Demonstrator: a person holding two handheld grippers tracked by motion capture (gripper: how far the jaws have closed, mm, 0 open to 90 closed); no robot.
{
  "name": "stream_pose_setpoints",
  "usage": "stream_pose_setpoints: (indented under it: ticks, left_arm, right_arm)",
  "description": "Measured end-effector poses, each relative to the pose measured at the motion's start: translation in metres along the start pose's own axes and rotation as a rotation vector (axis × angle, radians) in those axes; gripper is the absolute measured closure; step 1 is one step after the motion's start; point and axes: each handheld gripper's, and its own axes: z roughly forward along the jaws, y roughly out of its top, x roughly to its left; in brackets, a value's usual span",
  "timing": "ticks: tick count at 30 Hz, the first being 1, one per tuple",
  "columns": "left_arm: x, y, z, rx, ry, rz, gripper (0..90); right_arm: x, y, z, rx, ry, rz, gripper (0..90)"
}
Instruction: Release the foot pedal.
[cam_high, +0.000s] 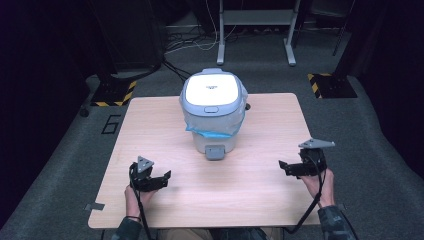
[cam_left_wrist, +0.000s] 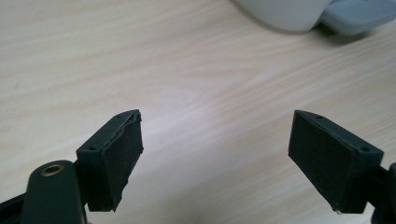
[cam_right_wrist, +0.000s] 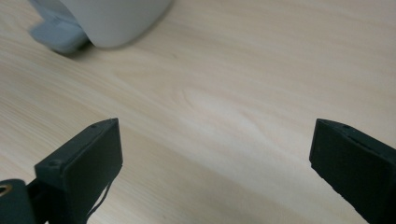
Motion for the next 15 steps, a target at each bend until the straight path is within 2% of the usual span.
stream_pose_setpoints:
  ticks: [2,4,7,9,11,13,15]
  left_arm:
    - [0.006,-0.008,0.000,0.024,0.011,-0.008,17.1]
    - [0.013,-0.018,0.001,0.043,0.031,-0.018,16.7]
    - [0.017,-0.025,0.001,0.063,0.044,-0.021,15.6]
    - [0.019,-0.029,0.002,0.074,0.058,-0.014,15.4]
    - [0.021,-0.032,0.004,0.092,0.056,-0.012,15.1]
    - [0.023,-0.034,0.005,0.070,0.051,-0.033,14.7]
    - [0.024,-0.035,0.006,0.062,0.057,-0.033,14.7]
  right_arm:
    - [-0.002,-0.021,0.008,0.018,-0.026,0.027,1.5]
    - [-0.002,-0.038,0.013,0.024,-0.044,0.034,1.6]
    - [-0.002,-0.056,0.020,0.038,-0.058,0.068,1.2]
    - [-0.002,-0.067,0.024,0.043,-0.061,0.076,1.2]
    - [0.000,-0.074,0.028,0.048,-0.085,0.080,1.1]
    - [0.000,-0.080,0.032,0.057,-0.106,0.070,1.2]
    - [0.000,-0.083,0.036,0.069,-0.113,0.072,0.0]
